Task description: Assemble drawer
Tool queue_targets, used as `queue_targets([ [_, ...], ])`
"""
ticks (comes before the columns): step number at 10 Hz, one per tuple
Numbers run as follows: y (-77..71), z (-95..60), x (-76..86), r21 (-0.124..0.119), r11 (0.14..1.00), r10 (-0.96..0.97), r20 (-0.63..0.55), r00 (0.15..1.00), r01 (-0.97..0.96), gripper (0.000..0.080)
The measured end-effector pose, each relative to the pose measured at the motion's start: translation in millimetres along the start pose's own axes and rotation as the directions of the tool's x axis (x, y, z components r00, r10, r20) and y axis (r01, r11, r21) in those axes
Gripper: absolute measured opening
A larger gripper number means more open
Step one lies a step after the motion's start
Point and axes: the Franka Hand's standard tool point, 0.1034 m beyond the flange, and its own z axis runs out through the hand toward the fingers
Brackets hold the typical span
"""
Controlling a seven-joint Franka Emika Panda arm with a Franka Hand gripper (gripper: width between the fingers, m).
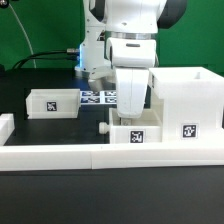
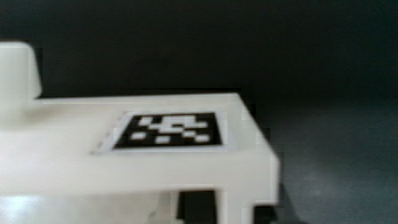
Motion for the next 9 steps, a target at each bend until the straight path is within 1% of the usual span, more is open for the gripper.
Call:
queue_targets([
  [3,-0.3,0.3,3.2,-0.004,1.0,-0.019,0.002,1.0,0.019,0.0042],
  [9,0.4,0.5,1.8,0.0,1.0,-0.02,0.005,1.0,0.02,0.0042],
])
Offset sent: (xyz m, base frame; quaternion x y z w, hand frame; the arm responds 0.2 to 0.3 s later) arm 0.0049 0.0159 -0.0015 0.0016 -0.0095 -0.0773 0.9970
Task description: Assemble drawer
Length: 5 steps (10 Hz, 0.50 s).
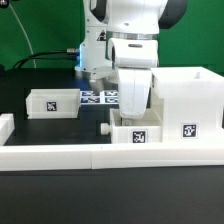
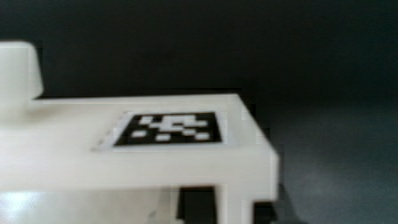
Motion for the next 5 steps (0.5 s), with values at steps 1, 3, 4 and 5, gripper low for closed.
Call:
queue_targets([
  [1,0.1,0.3,-0.1,-0.001,1.0,-0.01,0.0,1.0,0.01,0.0042],
  [3,-0.1,0.6,1.3,-0.001,1.0,-0.022,0.0,1.0,0.022,0.0042],
  [4,0.3,0.4,1.2,-0.001,1.0,-0.029,0.002,1.0,0.029,0.0042],
  [5,0.8,0.4,0.9,-0.002,0.999,-0.04,0.007,0.999,0.04,0.0042],
])
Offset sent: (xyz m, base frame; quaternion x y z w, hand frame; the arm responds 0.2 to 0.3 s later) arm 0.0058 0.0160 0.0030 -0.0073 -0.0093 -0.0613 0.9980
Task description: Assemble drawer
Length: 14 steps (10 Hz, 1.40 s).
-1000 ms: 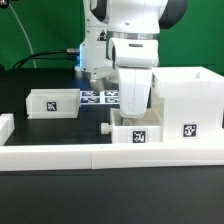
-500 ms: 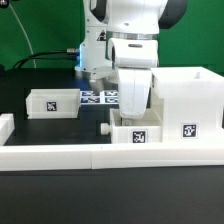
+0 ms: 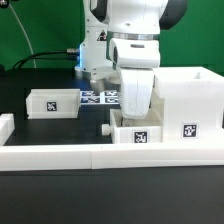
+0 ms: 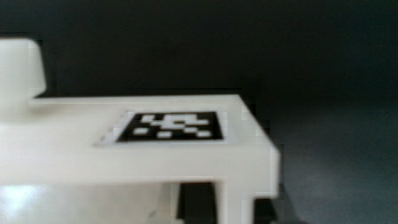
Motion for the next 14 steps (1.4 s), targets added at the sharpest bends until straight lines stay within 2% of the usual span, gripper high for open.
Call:
queue_targets([
  [5,0.6,0.3,-1.2,-0.003,1.0,-0.01,0.007,1.0,0.01,0.0042],
  [11,2.3,-4.0,3.3,-0.011,0.995,0.097,0.006,0.995,-0.097,0.0042],
  [12,-1.0,-1.9,0.4,0.008,0.995,0.099,0.012,0.995,-0.099,0.0042],
  [13,-3.6,-1.3,-1.8,0.037,0.994,0.1,0.024,0.995,-0.101,0.0042],
  [14,-2.8,-1.4,-1.5,0.034,0.994,0.1,0.023,0.995,-0.101,0.0042],
])
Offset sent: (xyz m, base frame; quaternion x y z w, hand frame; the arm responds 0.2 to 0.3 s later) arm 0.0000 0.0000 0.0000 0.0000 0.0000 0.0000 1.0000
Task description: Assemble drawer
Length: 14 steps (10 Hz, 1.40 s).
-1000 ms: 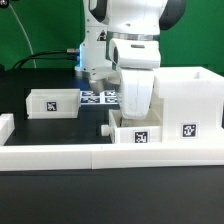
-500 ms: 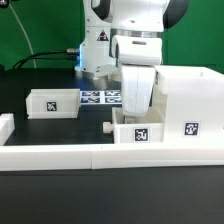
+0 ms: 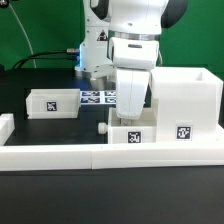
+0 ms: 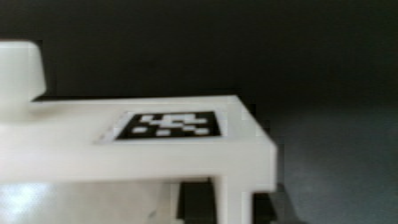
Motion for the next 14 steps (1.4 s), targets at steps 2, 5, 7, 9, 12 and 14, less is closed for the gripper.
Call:
queue_targets([
  [2,-2.2,0.4,-3.4,0.029,1.0,0.003,0.012,1.0,-0.004,0.0042],
  [5,-2.2,0.6,-1.3,0.027,1.0,0.012,0.011,1.0,-0.012,0.0042],
  [7,1.2,-2.3,3.4,0.019,0.999,0.031,0.01,0.999,-0.031,0.0042],
  [9,2.1,-2.8,3.9,0.017,0.999,0.034,0.01,0.999,-0.034,0.0042],
  [12,1.5,-1.2,1.2,0.017,1.0,0.024,0.009,1.0,-0.024,0.0042],
  [14,-1.3,3.8,-8.8,0.019,1.0,-0.017,0.006,1.0,0.017,0.0042],
])
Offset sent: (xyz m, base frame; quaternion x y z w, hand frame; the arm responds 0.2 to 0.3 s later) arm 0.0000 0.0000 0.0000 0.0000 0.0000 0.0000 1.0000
